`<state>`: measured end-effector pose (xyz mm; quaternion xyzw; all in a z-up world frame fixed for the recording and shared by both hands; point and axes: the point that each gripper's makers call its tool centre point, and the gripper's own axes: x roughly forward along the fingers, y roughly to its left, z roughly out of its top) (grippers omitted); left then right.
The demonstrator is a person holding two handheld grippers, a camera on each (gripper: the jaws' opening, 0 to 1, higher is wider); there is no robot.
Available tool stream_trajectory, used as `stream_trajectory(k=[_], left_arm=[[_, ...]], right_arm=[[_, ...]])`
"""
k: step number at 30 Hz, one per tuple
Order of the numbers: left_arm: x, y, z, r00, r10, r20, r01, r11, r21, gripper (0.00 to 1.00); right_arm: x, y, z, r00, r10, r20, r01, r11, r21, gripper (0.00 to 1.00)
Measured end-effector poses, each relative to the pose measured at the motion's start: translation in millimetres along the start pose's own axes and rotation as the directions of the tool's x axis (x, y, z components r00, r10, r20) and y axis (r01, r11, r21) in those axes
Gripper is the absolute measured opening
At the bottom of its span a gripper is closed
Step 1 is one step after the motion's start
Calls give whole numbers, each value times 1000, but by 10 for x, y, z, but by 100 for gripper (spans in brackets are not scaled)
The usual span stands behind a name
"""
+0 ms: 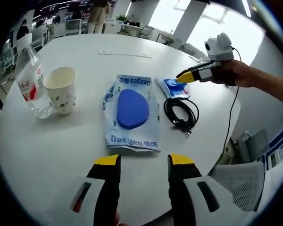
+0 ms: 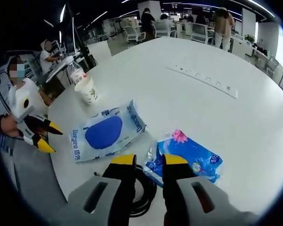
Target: Arrange the tabletop items into an orderly group along one side of the table until the central work area is clear of visible clutter.
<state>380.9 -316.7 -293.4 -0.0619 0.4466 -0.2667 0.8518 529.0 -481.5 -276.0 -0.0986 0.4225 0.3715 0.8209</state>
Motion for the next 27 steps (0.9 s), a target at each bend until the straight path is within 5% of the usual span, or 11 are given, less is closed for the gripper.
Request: stream_trajectory(k=[27], left_arm=[[346,-28,22,998,27,-60,-33,994,-102,34]], right_arm=[[630,104,292,998,27,-50,-30,996,-79,21]])
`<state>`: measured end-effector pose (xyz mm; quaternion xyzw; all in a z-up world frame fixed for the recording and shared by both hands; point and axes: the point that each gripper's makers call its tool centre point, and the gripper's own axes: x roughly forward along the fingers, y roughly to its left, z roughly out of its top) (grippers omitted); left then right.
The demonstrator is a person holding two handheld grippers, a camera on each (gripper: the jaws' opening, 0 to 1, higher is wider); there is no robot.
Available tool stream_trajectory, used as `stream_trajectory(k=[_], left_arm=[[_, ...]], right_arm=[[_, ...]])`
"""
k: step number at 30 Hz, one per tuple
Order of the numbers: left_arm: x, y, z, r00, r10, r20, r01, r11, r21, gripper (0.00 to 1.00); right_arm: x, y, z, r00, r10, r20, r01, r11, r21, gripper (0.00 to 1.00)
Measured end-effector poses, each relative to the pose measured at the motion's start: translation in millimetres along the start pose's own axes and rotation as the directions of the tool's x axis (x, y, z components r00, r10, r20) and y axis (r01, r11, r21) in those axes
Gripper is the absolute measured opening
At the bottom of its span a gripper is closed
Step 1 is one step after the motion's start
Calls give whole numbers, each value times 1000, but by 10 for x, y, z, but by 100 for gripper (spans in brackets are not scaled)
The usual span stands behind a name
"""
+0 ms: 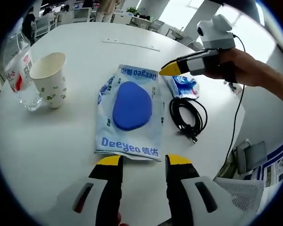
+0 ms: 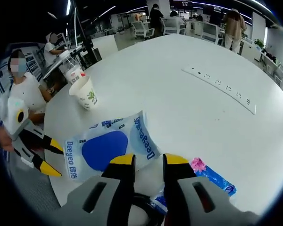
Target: Arrange the tabletop items into an orderly group along one side of the table until the central work area is clear of visible clutter.
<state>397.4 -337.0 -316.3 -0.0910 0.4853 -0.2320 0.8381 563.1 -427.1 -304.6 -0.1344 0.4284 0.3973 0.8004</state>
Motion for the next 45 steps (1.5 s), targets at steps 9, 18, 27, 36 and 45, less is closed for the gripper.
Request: stream_trajectory(k=[9,18,27,36,45], left_arm=[[60,21,35,1000,19,4,-18,998,-65,30],[111,120,88,999,53,12,-52,992,-111,25],[158,137,91,997,80,1,-79,991,-104,13],[177,180,86,996,90,-18,-91,989,-118,7],[127,282,218,995,98,4,-98,993,-70,2]], right_arm=[[187,-56,29,1000,-1,-28,0,1000,-28,22],[202,-10,-1,999,-11,-45,6,994,-105,14],[157,3,-68,999,-22,-49,14,989,-150,6],[77,6,-127,997,-67,-32,61,988,-145,0],[-75,14,-121,997,-82,14,83,987,-136,0]])
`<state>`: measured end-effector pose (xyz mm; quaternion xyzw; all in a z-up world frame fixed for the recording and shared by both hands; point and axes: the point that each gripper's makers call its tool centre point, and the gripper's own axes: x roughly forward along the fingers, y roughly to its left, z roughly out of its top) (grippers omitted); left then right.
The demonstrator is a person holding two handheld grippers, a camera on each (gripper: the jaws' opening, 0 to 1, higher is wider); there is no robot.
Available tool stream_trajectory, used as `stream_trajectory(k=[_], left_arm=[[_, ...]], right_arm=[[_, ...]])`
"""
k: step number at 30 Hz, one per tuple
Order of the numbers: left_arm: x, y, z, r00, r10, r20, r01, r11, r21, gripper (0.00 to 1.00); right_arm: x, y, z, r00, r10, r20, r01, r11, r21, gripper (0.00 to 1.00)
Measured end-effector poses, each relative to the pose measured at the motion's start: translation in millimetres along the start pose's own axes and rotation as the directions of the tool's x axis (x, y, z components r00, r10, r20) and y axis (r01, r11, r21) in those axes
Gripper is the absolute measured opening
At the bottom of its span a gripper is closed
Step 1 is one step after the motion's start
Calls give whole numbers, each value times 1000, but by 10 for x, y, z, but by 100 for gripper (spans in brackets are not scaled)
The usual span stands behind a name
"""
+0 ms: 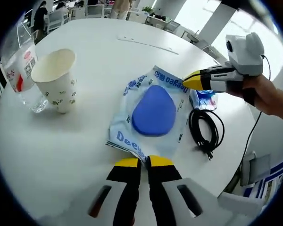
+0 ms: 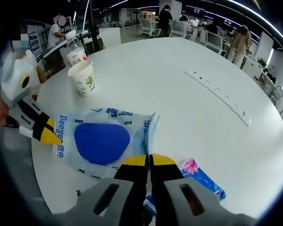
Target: Arrange the tabletop items into an orderly group along one side of the table until the central work area is clear of visible clutter.
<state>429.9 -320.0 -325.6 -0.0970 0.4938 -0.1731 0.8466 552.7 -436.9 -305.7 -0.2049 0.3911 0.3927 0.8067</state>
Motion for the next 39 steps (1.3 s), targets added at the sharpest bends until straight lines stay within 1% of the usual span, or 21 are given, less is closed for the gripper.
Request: stream_trajectory(k=[2,7,13,15,20,24,26,35,39], left_arm=[[3,10,19,1000,0,3,0,1000,0,1],[-5,44,43,1000,3,2,-3,1000,12,0],[-10,152,87,1000,17,3,-17,1000,17,0],[-6,186,132,1000,24,7,-24,1000,19,0],[-1,255,301,999,42,29,-43,999,25,0],[12,291,390,998,52,43,-53,998,19,0],[28,310,418,997,58,46,-59,998,17,0],[49,390,615,991,94,91,-91,995,-41,0],[67,412,671,988,112,101,-107,992,-62,0]], right_arm=[[-2,6,-9,1000,1,2,-1,1000,4,0],[15,19,-97,1000,12,-4,-11,999,49,0],[-16,46,-163,1000,19,3,-19,995,101,0],[-39,72,-171,1000,19,6,-20,994,112,0],[-94,92,-168,1000,6,18,-9,991,134,0],[-135,91,-151,999,-4,36,-2,986,170,0],[-148,95,-148,999,-8,39,1,985,174,0],[-241,154,-120,998,-18,66,3,976,218,0],[-280,184,-125,997,-21,72,4,971,237,0]])
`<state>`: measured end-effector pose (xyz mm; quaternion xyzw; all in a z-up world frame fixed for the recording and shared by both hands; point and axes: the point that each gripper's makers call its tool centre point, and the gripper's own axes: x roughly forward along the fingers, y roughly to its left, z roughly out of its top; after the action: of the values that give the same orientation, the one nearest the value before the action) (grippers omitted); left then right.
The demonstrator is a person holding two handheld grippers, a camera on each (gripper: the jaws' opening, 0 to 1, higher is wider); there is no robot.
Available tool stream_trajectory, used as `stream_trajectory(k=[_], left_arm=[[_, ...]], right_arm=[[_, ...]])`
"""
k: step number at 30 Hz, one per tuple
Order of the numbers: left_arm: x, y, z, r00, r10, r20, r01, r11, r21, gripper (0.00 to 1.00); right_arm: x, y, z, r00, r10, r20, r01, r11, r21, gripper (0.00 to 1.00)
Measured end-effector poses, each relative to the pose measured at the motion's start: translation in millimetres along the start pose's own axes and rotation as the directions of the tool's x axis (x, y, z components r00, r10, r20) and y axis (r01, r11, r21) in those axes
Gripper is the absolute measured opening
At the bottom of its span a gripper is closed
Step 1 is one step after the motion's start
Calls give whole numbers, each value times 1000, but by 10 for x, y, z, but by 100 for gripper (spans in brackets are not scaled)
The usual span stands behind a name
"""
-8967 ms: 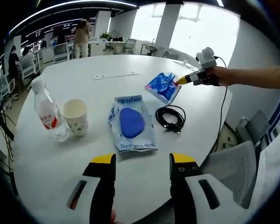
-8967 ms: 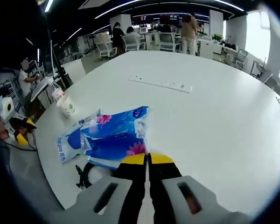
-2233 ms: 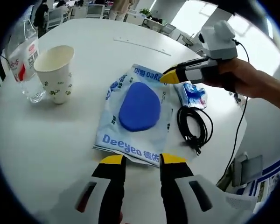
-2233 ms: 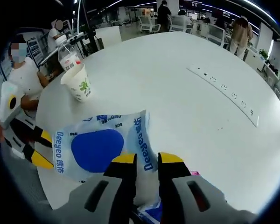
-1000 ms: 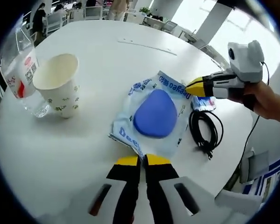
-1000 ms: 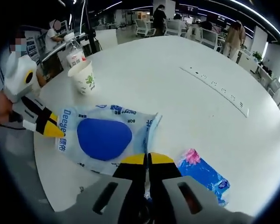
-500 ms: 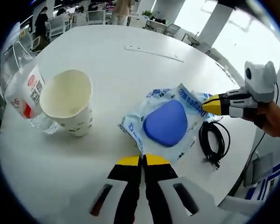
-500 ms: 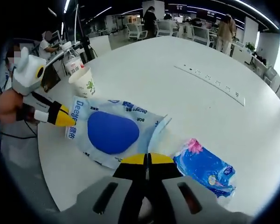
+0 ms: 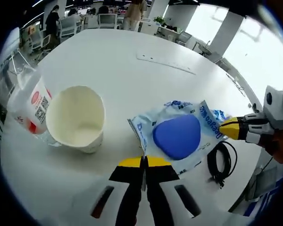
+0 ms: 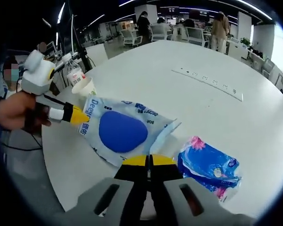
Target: Arrange the tabletop items into an orderly group along one side of the table until the central work area is clear of visible clutter.
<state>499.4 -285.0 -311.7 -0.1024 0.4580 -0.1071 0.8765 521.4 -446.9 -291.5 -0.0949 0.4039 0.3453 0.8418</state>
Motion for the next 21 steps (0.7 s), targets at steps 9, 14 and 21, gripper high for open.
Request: stream_trajectory(k=[9,14,21], left_arm=[[88,49,43,999,39,4,-39,999,-13,0],[133,70,18,999,49,-9,-49,999,5,0],[177,95,-5,999,39,-28,-39,999,32,0]], right_arm=[[-4,69,-74,1000,-1,5,1,999,51,0],[27,60,-139,1000,-6,-2,6,997,75,0],[29,29,-203,1000,-7,2,7,991,135,0]])
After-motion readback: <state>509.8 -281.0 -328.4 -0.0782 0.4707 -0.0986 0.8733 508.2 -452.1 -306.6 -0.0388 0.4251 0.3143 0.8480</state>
